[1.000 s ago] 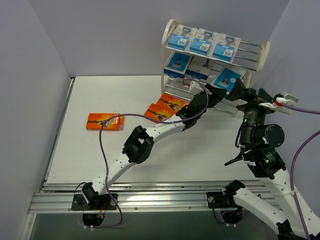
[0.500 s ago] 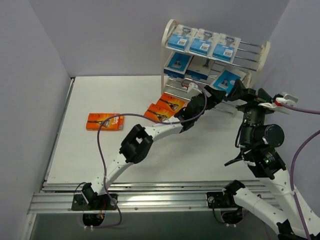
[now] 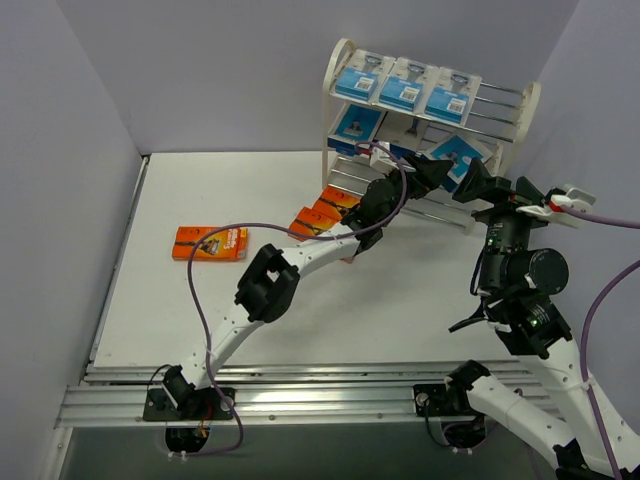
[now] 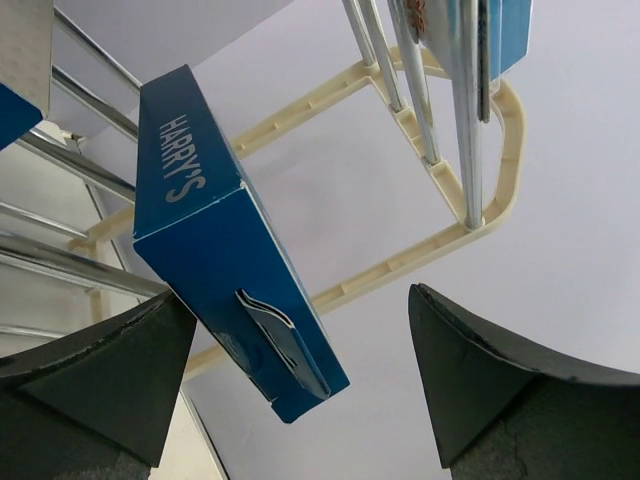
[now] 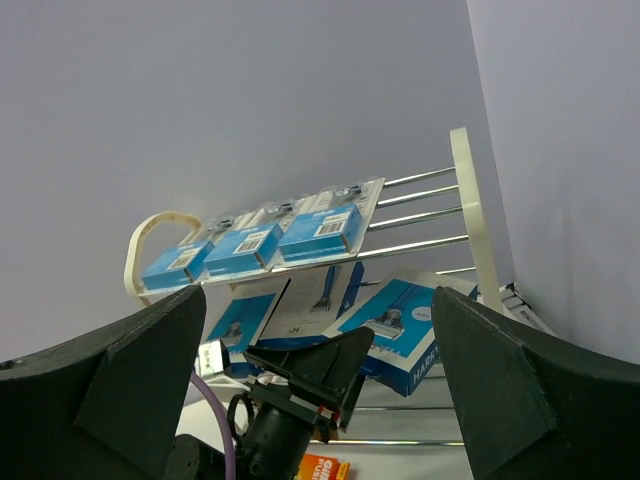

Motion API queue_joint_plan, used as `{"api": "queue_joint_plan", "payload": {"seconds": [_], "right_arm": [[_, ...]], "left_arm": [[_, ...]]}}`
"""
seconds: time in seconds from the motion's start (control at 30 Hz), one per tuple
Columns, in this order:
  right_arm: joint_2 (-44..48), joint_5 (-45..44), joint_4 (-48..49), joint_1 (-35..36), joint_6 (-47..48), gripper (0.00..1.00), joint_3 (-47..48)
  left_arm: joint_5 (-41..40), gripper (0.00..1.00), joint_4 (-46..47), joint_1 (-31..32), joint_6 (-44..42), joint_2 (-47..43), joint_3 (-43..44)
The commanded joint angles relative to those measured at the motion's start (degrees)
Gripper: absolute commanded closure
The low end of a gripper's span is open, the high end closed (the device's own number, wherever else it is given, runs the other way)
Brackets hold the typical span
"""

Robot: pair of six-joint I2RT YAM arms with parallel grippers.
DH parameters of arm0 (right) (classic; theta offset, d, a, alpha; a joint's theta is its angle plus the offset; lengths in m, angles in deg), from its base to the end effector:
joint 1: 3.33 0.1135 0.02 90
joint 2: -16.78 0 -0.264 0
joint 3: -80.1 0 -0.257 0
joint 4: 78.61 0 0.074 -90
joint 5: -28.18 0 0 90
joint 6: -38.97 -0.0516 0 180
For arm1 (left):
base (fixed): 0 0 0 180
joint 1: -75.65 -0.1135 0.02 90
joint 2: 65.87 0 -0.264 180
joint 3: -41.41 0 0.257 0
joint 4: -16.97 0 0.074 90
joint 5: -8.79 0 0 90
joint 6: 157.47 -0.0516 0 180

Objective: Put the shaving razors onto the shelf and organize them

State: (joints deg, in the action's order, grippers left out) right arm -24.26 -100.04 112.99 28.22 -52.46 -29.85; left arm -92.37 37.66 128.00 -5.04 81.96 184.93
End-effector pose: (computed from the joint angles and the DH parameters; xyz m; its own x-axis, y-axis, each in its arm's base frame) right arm 0.1297 0.0422 0.4860 0.5542 0.3633 -0.7489 -0.0247 0.9065 0.4215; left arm 0.3862 -0.4842 0.2699 -0.5083 -0.7649 -0.3957 0.4597 0.1475 -0.8757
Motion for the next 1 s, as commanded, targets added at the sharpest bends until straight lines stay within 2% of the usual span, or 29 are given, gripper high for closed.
{"api": "queue_joint_plan", "payload": {"seconds": [0.0,0.53,0.97], "right_arm": [[-0.18,-0.89,2.50,0.35,0.82,0.10,0.57],[-2.65,0.69,-3.13,-0.61,-2.70,0.10,2.86],[-1.24,0.25,-7.52,-0.88,-3.75,0.10,3.04]], "left_arm": [[1.67,0.06,2.46,-0.41,-1.79,-5.17,-2.20],[8.43,0.06,1.84,-2.52,1.99,-8.34,-9.60],[10.19,0.06,11.33,-3.84,2.52,-15.81,-22.16]]}}
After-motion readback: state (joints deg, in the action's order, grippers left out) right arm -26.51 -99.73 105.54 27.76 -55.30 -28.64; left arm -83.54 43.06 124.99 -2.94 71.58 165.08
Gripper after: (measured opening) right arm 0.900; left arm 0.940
